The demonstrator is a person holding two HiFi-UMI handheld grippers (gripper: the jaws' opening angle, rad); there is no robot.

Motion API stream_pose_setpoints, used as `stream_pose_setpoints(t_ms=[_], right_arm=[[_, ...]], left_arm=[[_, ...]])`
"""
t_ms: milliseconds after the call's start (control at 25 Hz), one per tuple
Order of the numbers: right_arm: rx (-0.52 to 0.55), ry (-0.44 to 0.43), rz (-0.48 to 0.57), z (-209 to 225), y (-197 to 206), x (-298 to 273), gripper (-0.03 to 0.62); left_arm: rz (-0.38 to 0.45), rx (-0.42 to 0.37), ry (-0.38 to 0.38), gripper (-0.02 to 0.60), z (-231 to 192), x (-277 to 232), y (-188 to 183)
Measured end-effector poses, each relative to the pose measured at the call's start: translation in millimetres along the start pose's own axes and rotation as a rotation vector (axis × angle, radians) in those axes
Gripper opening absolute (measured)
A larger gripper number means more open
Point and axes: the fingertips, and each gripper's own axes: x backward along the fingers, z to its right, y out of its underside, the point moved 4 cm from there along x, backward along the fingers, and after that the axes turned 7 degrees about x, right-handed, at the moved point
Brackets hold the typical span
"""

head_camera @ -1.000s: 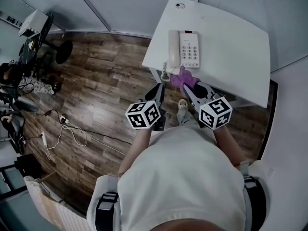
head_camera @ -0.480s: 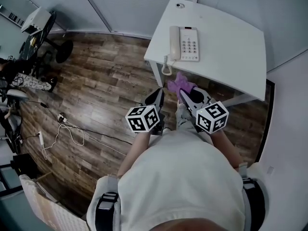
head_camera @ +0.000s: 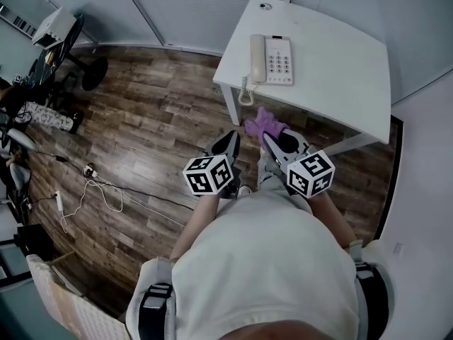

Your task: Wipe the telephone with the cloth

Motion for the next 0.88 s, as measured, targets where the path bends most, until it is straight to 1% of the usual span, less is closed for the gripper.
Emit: stream_pose_setpoints(t_ms=[280,880], right_arm=[[0.016,-0.026,0.001,-5.4,-2.3,-1.1,0.067],[0.011,-0.041,-0.006,1.3,-6.9,-5.7,0.067]], left_arm=[[0.01,0.013,-0.004,0.02,-0.4,3.2,-0.7],[0.003,0.027,0.002,0.02,2.2,-2.6,-0.4]])
